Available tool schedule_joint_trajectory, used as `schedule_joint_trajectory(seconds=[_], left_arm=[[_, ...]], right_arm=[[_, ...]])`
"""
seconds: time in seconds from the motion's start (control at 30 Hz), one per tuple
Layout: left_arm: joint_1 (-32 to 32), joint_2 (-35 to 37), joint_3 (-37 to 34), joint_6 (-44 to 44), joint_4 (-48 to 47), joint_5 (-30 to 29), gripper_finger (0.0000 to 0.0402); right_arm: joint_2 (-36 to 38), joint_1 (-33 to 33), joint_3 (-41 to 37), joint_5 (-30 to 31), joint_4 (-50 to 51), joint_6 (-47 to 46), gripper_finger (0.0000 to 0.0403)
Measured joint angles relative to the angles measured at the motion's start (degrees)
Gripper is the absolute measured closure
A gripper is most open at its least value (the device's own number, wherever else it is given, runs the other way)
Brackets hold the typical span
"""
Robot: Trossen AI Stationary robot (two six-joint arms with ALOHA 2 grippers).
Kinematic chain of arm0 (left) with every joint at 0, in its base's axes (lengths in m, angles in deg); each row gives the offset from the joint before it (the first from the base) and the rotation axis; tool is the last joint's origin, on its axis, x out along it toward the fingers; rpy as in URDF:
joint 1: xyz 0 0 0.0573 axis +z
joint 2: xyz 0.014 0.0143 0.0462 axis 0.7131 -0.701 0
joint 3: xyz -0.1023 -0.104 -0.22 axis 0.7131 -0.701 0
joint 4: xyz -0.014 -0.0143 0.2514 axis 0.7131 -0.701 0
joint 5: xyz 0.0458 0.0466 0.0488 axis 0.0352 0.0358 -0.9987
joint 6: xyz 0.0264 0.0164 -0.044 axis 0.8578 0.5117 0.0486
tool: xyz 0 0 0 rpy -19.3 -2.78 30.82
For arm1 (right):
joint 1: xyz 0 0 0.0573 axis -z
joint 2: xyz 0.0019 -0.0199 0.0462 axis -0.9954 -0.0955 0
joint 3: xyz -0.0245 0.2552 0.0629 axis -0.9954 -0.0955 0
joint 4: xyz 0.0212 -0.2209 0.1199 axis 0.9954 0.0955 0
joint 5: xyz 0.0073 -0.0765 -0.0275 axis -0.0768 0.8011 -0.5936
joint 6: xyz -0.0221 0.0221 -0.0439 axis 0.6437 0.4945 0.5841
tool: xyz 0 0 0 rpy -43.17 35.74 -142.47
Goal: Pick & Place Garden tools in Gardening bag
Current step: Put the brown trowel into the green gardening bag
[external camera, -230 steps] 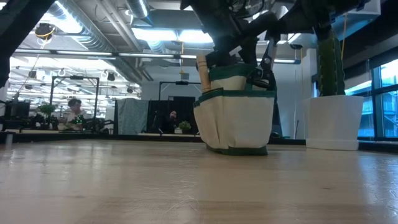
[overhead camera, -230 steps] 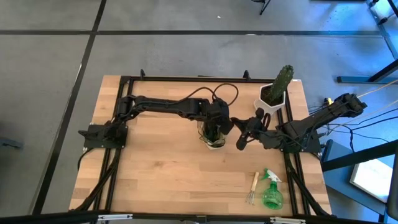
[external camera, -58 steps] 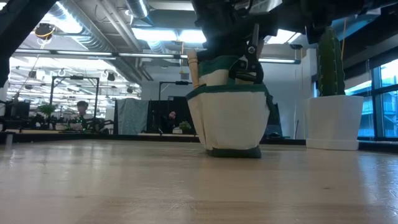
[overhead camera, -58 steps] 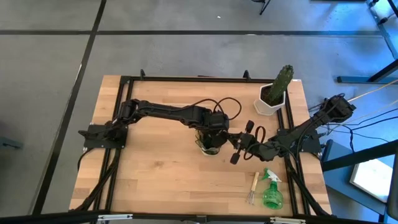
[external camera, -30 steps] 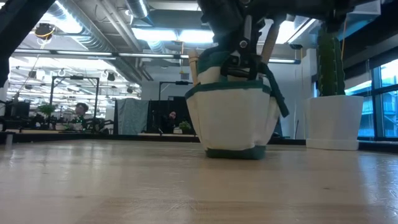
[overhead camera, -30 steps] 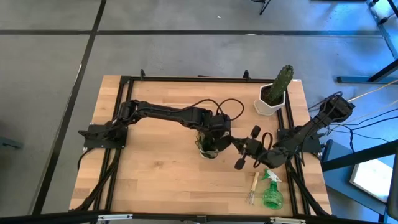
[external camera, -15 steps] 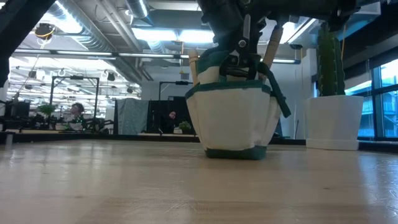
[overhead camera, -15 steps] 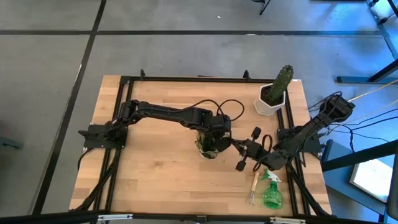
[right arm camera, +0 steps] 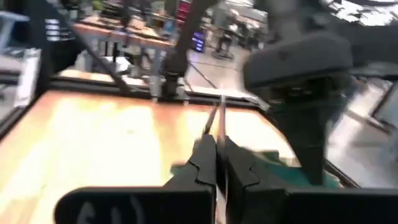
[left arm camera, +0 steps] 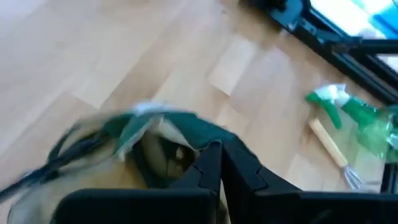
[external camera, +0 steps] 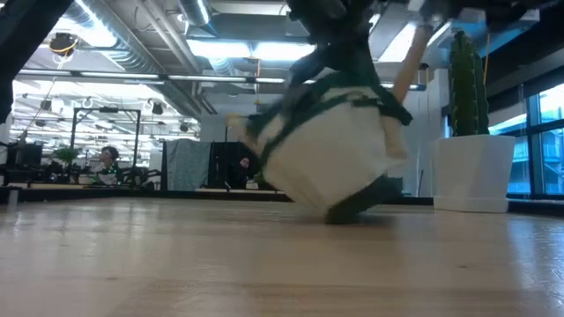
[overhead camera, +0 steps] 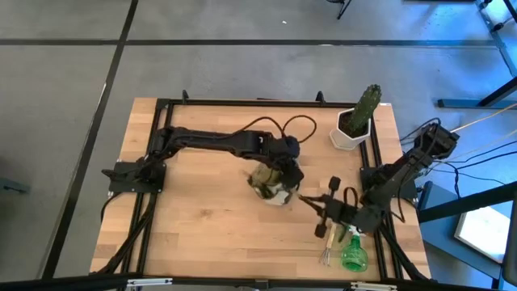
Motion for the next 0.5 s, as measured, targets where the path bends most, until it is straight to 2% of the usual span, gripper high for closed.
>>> schedule_joint_trajectory(seconds=[0.3, 0.5], left_arm=[[-0.19, 2.22, -0.05, 2.35, 1.48, 0.66, 0.0368], [-0.95, 2.22, -0.17, 3.15, 1.17, 0.60, 0.0370]], right_arm=[[0.04, -1.29, 0.35, 0.22, 0.88, -0.73, 0.0403], [0.11, -0.09, 0.38, -0.01, 9.37, -9.58, 0.0403]])
